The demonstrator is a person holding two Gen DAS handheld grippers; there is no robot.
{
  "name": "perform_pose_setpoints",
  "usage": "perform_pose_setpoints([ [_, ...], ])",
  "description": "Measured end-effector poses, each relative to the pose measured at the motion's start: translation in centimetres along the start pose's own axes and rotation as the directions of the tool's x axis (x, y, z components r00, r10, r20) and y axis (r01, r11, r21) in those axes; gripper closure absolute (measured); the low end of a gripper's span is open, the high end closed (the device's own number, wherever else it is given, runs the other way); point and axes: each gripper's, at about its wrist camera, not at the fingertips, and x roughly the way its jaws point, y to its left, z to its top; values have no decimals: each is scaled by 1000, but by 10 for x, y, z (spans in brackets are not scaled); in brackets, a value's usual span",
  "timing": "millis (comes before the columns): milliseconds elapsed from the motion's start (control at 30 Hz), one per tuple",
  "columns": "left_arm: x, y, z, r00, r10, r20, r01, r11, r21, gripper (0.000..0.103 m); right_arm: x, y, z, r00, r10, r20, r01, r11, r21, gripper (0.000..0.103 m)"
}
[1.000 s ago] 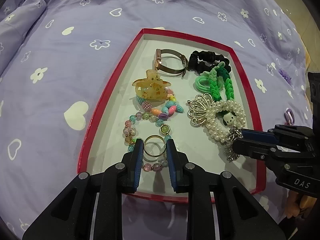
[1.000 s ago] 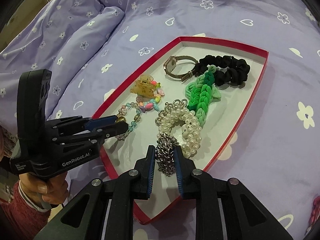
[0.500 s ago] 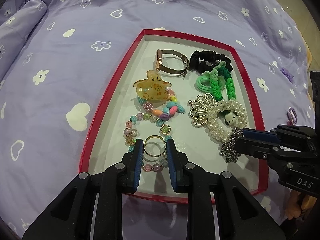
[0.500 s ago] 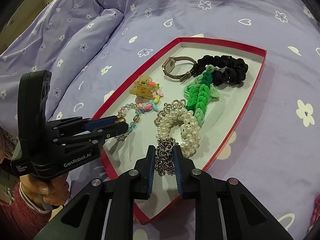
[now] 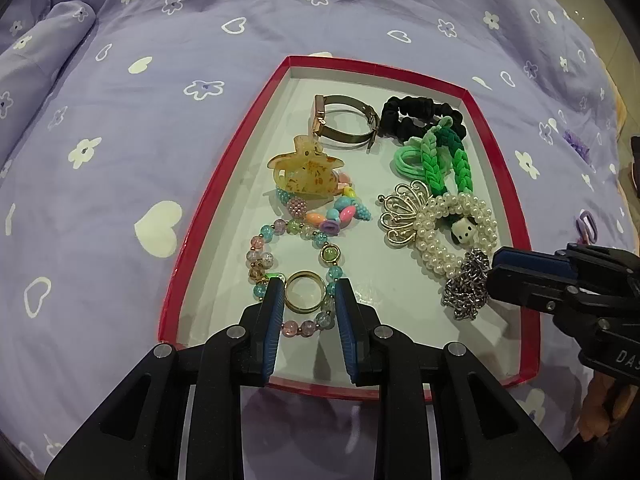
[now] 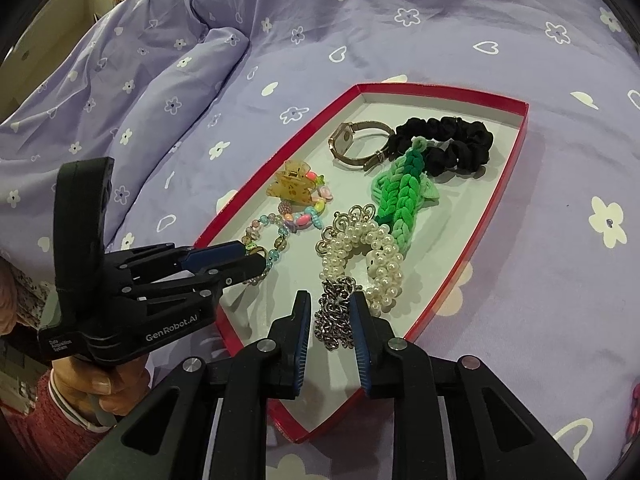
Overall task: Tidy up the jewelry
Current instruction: 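Carry ring and chain into the tray and lower them onto the bracelets, then open both tools and lift them away from the tray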
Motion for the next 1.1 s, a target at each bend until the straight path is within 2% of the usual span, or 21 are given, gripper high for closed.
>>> perform_pose_setpoints([
  [100, -6, 1, 0, 1000, -6, 12, 6, 1000, -5, 77, -4, 0, 0, 1000, 0, 17, 0, 1000, 9, 77],
  [200, -18, 5, -3, 999, -9, 41, 10, 1000, -25, 66, -13, 0, 0, 999, 3, 49, -5, 1000, 29, 68],
  [267, -28, 9, -6, 998, -10, 62, 13, 999, -47, 45, -19, 0, 0, 997, 12, 77, -16, 999, 41, 57],
  [367, -46, 18, -16, 995, -11, 103, 22, 995, -101, 22, -32, 1, -3, 991, 23, 131, -30, 998, 58, 41],
  [400, -52, 22, -20, 993, -17, 113, 31, 991, -127, 19, -35, 0, -5, 989, 26, 146, -36, 997, 67, 34],
  [500, -68, 31, -30, 989, -43, 143, 69, 981, -179, 17, -43, -2, -10, 981, 44, 190, -63, 993, 95, 25],
  [600, -81, 34, -40, 985, -36, 171, 72, 976, -207, 15, -53, -1, -17, 971, 59, 233, -87, 990, 112, 19],
  [833, -101, 30, -60, 980, -26, 197, 72, 969, -234, 11, -78, 4, -43, 931, 91, 354, -145, 981, 129, 12],
  [1000, -102, 25, -72, 984, 2, 179, 40, 973, -229, 10, -83, 6, -56, 934, 72, 349, -126, 983, 135, 11],
  [1100, -104, 25, -79, 984, 9, 175, 33, 971, -235, 10, -85, 9, -63, 941, 36, 336, -84, 988, 130, 10],
])
